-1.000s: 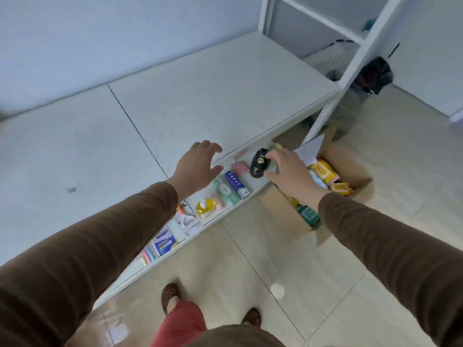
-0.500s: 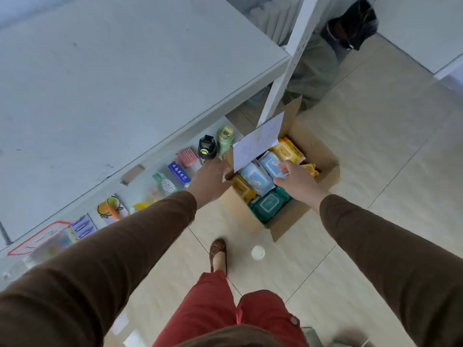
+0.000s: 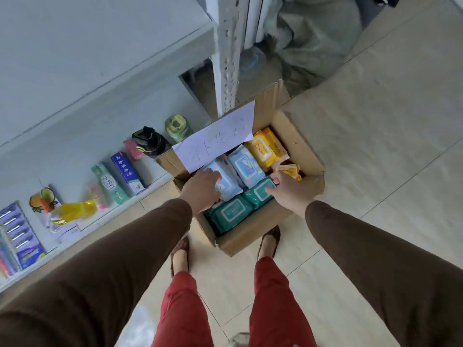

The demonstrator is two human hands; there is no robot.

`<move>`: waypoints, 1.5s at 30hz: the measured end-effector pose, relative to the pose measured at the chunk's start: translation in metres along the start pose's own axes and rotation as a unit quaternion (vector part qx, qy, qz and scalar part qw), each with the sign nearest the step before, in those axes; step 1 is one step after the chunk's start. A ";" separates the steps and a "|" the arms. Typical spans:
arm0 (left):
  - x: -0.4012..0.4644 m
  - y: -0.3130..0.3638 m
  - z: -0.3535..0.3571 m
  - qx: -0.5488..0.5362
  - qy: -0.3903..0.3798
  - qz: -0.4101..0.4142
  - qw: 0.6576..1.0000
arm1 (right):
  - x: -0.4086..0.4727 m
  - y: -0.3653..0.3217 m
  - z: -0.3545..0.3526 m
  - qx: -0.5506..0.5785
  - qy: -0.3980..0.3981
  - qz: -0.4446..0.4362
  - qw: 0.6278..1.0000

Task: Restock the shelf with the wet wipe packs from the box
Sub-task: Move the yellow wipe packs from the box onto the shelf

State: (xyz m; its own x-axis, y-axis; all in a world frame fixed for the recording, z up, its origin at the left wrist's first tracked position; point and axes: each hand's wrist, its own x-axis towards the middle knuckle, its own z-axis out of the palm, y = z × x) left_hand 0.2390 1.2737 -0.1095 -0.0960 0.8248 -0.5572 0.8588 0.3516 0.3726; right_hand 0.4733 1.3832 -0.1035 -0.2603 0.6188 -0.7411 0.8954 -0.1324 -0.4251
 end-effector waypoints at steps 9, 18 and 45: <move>0.135 0.052 0.068 0.056 -0.028 -0.014 0.998 | 0.140 0.083 -0.041 0.045 0.061 0.006 0.997; 0.285 0.066 0.102 0.224 0.044 0.118 0.966 | 0.267 0.114 -0.023 0.169 0.022 0.026 0.985; 0.233 0.034 0.095 0.211 0.037 0.173 0.961 | 0.316 0.104 0.009 0.138 0.069 0.059 0.986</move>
State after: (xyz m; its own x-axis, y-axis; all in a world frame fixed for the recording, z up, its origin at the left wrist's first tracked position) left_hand 0.2938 1.4356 -0.2974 0.2100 0.8948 -0.3940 0.9719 -0.1471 0.1840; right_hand 0.4807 1.5578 -0.3868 -0.0907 0.6838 -0.7240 0.7790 -0.4042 -0.4793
